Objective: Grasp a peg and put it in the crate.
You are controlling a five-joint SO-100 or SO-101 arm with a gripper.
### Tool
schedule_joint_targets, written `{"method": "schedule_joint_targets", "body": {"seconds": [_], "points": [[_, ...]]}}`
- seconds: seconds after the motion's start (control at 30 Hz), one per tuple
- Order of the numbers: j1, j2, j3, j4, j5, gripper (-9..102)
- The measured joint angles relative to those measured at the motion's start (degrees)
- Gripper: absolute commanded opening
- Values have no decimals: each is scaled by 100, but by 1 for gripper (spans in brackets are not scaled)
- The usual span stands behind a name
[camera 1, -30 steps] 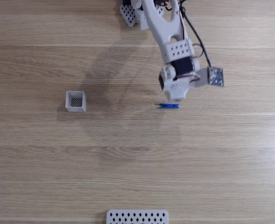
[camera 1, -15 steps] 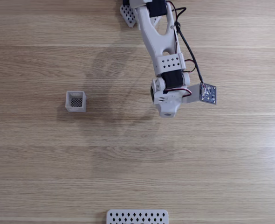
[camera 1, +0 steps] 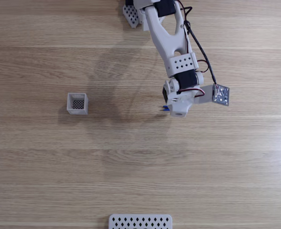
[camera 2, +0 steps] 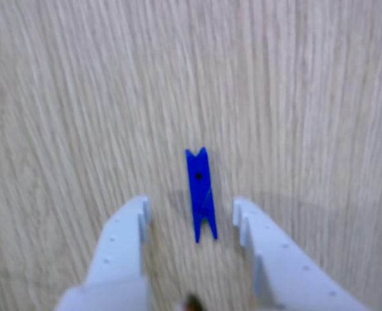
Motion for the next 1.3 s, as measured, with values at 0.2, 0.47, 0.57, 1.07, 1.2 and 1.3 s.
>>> {"method": "schedule_joint_targets", "body": {"seconds": [0.2, 0.47, 0.57, 1.07, 1.2, 1.3], "points": [[0, -272, 26, -413, 0, 22], [97, -220, 246, -826, 0, 8], [97, -132, 431, -844, 44, -4], [483, 1345, 1679, -2382, 2883, -1], [835, 2180, 2303, -4069, 2944, -1], [1204, 2461, 2707, -5405, 2593, -1]]}}
